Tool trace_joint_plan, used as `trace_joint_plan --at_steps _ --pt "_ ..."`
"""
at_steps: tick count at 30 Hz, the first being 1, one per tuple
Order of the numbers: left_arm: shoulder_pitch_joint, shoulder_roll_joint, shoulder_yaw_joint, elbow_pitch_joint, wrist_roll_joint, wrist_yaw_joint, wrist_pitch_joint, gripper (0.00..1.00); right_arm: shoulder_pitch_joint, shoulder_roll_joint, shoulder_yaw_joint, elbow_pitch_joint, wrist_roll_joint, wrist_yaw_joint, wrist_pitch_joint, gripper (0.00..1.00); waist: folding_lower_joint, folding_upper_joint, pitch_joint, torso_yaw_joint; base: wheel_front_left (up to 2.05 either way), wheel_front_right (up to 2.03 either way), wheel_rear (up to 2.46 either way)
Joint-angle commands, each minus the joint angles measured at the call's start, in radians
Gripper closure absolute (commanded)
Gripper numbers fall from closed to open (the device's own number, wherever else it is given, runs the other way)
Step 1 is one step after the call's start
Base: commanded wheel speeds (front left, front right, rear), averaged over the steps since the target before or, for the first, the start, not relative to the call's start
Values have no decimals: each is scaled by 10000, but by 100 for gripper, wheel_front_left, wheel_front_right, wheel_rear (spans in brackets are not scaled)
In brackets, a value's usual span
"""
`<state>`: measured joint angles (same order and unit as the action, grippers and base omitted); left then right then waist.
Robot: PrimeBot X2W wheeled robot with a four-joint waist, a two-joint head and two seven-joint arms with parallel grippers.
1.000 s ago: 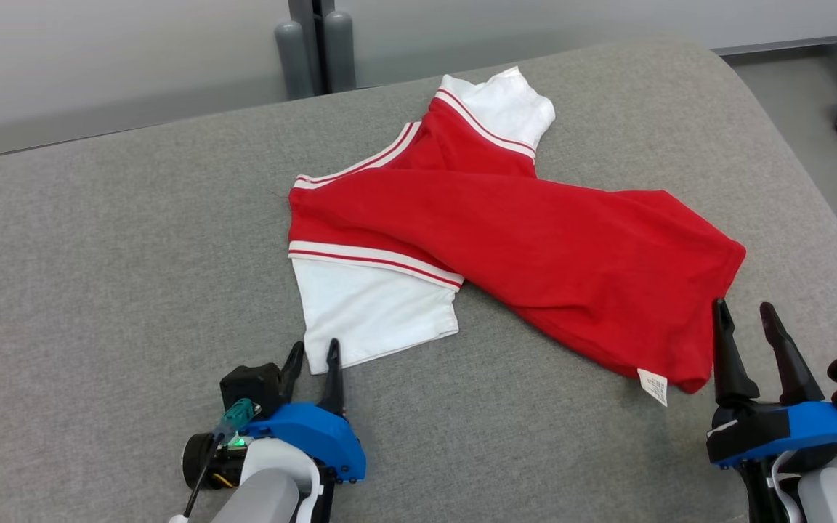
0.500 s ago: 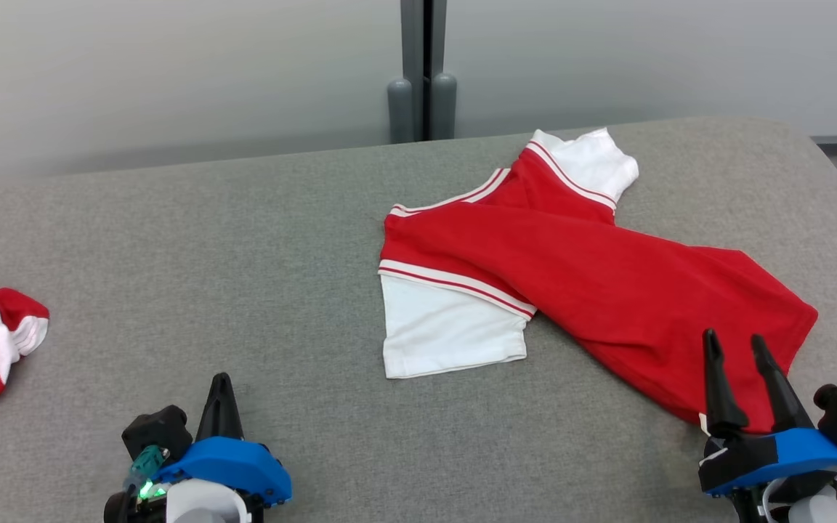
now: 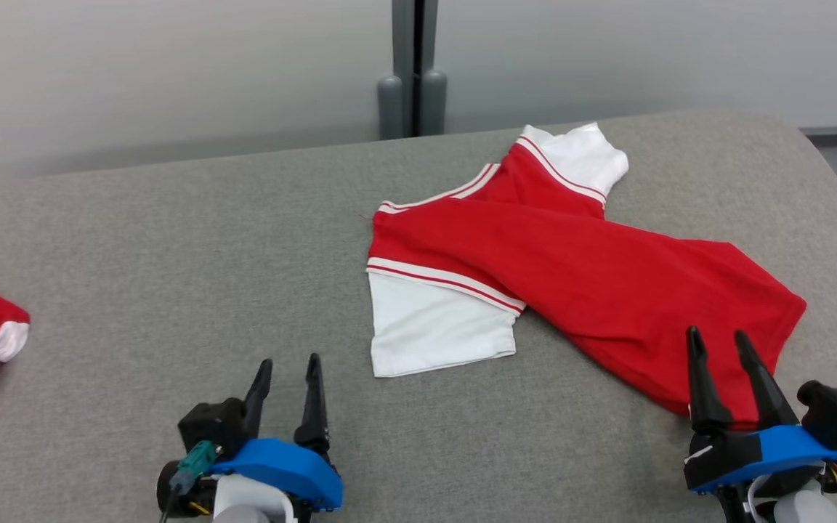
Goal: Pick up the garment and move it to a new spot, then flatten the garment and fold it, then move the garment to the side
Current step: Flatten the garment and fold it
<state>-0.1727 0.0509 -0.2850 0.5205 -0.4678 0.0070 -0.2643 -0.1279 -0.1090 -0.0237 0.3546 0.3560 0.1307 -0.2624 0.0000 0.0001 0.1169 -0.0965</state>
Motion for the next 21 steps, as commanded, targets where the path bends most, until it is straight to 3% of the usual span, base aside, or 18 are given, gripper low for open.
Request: trace_joint_plan --at_steps 1,8,15,16,17,21 --pt "-382 -9 -407 60 -143 -32 -2 0 -229 -74 83 -5 83 2 -32 0 0 -1 188 -254 0 0 0" --pt "-1179 -4 -1448 885 -646 195 -2 0 -582 -226 140 32 252 2 -32 0 0 -1 801 -1191 0 0 0" --pt "-1572 -4 -1803 1843 -1164 433 12 0 -714 -275 34 24 318 2 -32 0 0 -1 1133 -1591 0 0 0" --pt "-1624 -7 -1867 1907 -1165 408 12 58 -725 -278 22 20 323 2 -32 0 0 -1 1161 -1606 0 0 0" --pt "-1663 -9 -1915 1962 -1211 385 12 100 -733 -279 9 20 335 2 -32 0 0 -1 1182 -1609 0 0 0" --pt "-1797 5 -1696 1793 -1299 455 9 100 -708 -244 -76 33 310 2 -32 0 0 -1 1162 -1437 0 0 0"
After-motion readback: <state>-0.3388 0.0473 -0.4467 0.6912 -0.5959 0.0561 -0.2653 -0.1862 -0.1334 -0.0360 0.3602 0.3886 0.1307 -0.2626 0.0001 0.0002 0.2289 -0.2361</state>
